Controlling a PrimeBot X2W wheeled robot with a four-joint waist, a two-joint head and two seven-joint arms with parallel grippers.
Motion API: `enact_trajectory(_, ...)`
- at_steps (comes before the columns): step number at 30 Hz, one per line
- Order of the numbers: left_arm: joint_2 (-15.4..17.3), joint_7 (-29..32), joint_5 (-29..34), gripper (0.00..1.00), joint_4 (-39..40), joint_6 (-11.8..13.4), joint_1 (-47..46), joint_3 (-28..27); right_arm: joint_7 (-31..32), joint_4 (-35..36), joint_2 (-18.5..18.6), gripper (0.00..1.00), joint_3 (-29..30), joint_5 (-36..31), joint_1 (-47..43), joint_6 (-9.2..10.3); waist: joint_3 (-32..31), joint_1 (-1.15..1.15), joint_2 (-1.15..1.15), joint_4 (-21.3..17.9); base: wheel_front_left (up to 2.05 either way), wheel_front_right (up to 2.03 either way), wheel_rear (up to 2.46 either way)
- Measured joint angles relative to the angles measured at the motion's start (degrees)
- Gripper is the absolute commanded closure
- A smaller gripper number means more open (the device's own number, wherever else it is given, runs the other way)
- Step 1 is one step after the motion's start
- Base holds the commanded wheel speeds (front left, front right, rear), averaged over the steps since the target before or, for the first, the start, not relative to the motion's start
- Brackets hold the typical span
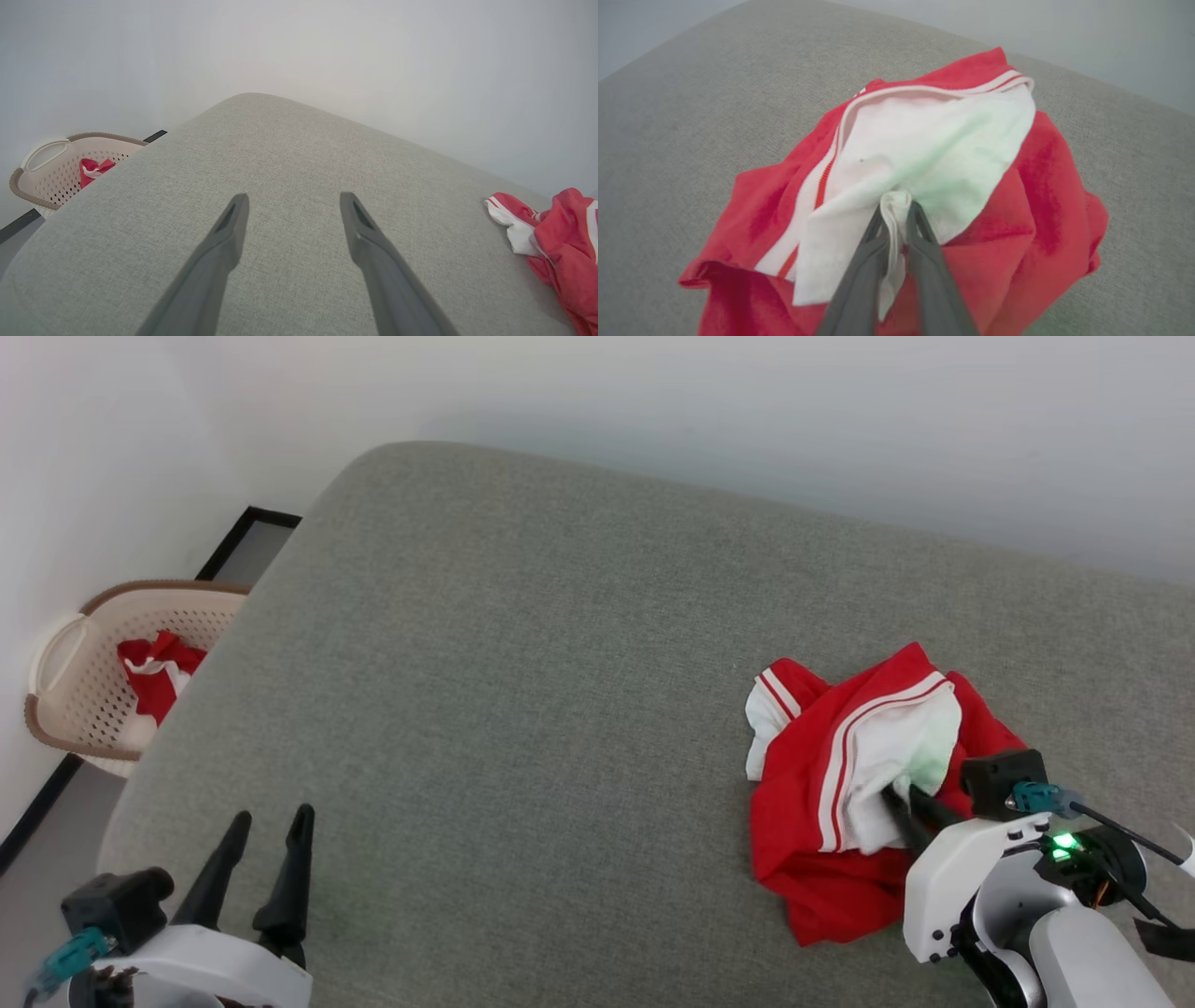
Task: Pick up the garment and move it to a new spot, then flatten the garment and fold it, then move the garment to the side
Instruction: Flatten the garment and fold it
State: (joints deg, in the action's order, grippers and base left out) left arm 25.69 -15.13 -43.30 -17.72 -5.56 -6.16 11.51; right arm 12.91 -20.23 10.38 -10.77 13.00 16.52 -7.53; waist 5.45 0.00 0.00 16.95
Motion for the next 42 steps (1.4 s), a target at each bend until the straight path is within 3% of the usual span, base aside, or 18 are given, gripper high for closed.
enact_trajectory(9,-0.51,0.0,0.49,0.0,-0.86,-0.56,-0.46,-1.34,2.31,6.43,1.36,1.0,1.51,-0.43,-0.87,0.0,0.18,0.0,0.0,-1.33,0.0,0.0,0.0)
enact_trajectory(17,-0.45,0.0,0.99,0.0,-0.77,-1.0,-0.54,-2.47,5.0,13.61,5.99,1.0,10.15,-1.55,-2.92,0.0,0.57,0.0,0.0,-3.51,0.0,0.0,0.0)
enact_trajectory(24,-0.46,0.0,1.15,0.0,-0.92,-1.25,-1.25,-2.74,5.52,13.55,9.54,1.0,16.05,-2.0,-3.41,0.0,1.25,0.0,0.0,-5.13,0.0,0.0,0.0)
enact_trajectory(30,-0.69,0.0,1.45,0.0,-1.37,-1.52,-2.43,-2.26,5.76,8.51,11.98,1.0,20.35,-3.24,-3.71,-0.01,2.01,0.0,0.0,-5.93,0.0,0.0,0.0)
enact_trajectory(35,-0.7,0.0,1.45,0.0,-1.85,-1.58,-3.38,-1.89,4.52,0.3,13.9,1.0,22.2,-4.7,-2.11,-0.01,2.49,0.0,0.0,-6.01,0.0,0.0,0.0)
enact_trajectory(42,-0.64,0.0,1.37,0.0,-2.96,-1.76,-4.67,-0.34,2.77,-11.2,12.18,1.0,23.46,-5.98,1.26,-0.01,2.6,0.0,0.0,-5.42,0.0,0.0,0.0)
